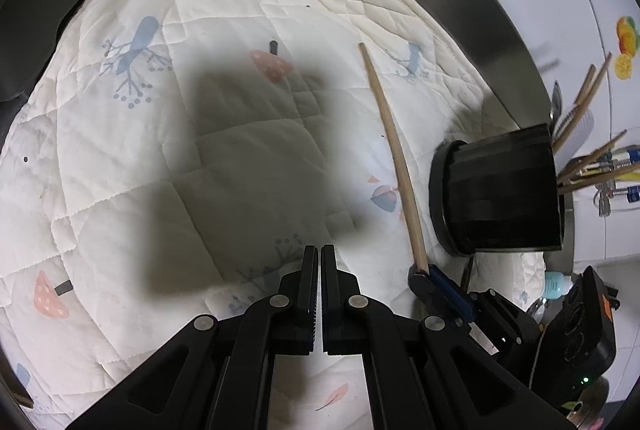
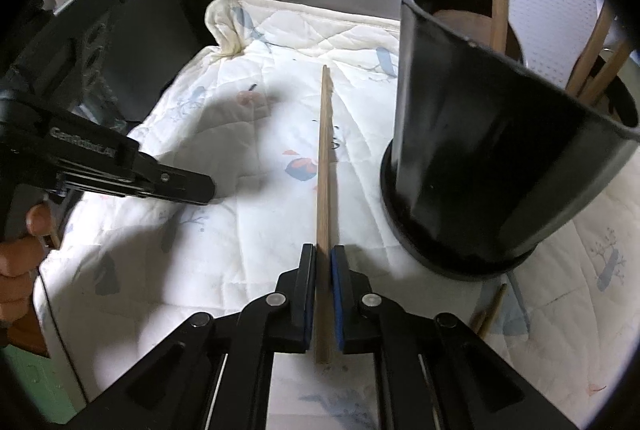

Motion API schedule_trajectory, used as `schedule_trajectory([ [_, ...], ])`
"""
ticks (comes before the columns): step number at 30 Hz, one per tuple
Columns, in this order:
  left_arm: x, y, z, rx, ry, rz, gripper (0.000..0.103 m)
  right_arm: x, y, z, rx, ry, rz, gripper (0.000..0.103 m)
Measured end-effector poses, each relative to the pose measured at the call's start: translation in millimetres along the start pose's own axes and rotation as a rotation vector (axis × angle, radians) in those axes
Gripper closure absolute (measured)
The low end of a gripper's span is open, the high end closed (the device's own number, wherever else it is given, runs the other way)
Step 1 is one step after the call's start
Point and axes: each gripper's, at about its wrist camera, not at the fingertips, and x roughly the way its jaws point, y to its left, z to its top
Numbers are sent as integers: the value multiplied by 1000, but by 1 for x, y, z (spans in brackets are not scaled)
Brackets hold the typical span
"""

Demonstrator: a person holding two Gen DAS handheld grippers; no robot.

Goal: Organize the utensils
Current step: 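Close the right tool on a wooden chopstick and lift it upright, then carry the chopstick toward the holder with the right tool while the left tool grasps two chopsticks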

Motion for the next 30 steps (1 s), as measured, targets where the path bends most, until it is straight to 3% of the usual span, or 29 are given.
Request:
schedule_trajectory([
  [11,0,-36,-25,170,36,-54,102,-58,5,-15,1,-81,12,93],
  [23,19,-106,-93,446,151,-123,101,-148,-11,-51,27,-200,-50,93],
  [30,41,-130,-109,478,183,-118,101,-172,-26,-74,94,-245,-76,93],
])
